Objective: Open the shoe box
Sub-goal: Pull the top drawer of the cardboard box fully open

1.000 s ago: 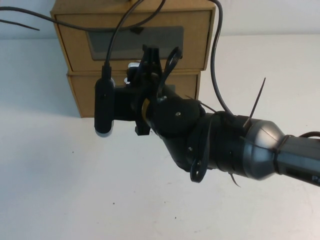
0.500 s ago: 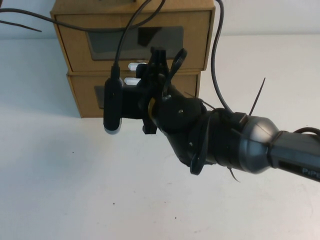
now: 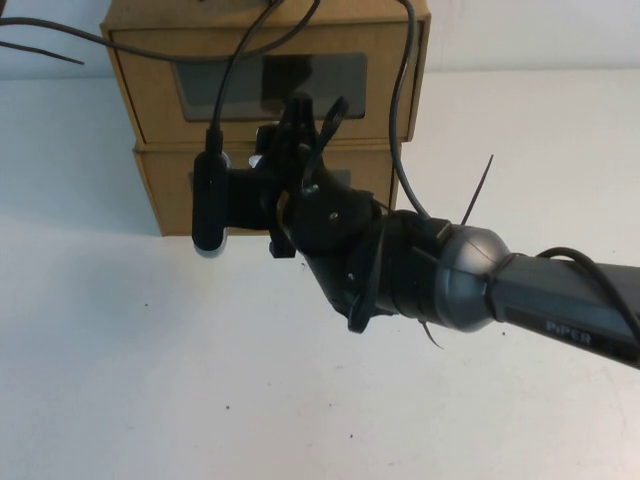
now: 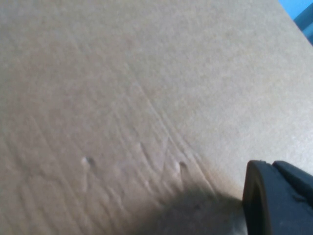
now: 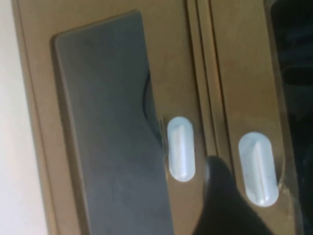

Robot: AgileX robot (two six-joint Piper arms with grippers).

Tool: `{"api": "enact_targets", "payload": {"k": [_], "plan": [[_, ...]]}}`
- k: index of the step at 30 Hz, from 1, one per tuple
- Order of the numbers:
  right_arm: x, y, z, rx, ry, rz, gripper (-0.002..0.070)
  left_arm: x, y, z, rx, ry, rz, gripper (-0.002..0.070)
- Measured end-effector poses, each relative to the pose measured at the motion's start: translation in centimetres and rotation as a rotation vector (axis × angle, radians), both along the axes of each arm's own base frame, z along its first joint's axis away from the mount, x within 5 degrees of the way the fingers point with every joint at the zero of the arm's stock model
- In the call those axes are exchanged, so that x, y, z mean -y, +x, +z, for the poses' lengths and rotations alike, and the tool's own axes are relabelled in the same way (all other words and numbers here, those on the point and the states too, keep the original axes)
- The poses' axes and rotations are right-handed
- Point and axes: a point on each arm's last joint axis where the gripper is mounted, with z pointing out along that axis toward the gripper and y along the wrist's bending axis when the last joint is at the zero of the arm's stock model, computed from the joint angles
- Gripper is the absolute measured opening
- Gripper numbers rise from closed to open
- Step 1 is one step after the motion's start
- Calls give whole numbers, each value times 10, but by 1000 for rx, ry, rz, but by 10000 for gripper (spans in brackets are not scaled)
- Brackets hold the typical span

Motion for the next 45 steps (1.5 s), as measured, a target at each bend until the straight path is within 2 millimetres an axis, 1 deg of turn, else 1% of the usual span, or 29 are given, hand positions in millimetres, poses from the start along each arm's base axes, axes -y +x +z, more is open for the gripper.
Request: {"api": "enact_targets", "payload": {"k": [5, 10, 17, 21, 24, 27, 30, 39, 42, 45], "plan": [[8, 12, -3, -3, -2, -24, 286, 0, 0, 0, 0, 0, 0, -5], [14, 18, -4, -7, -2, -33, 258, 0, 0, 0, 0, 0, 0, -5], [14, 22, 0, -14, 18, 3, 245, 0, 0, 0, 0, 0, 0, -5], [15, 25, 0, -16, 20, 6, 244, 0, 0, 0, 0, 0, 0, -5], [12, 28, -1, -12, 25, 4, 242, 0, 0, 0, 0, 0, 0, -5], [7, 33, -7, -13, 24, 4, 235, 0, 0, 0, 0, 0, 0, -5], [5, 35, -8, -12, 25, 4, 224, 0, 0, 0, 0, 0, 0, -5], [6, 37, -8, -3, 19, 0, 144, 0, 0, 0, 0, 0, 0, -5], [7, 37, -7, 2, 14, -2, 97, 0, 0, 0, 0, 0, 0, -5], [7, 37, -7, 3, 14, -4, 33, 0, 0, 0, 0, 0, 0, -5]]}}
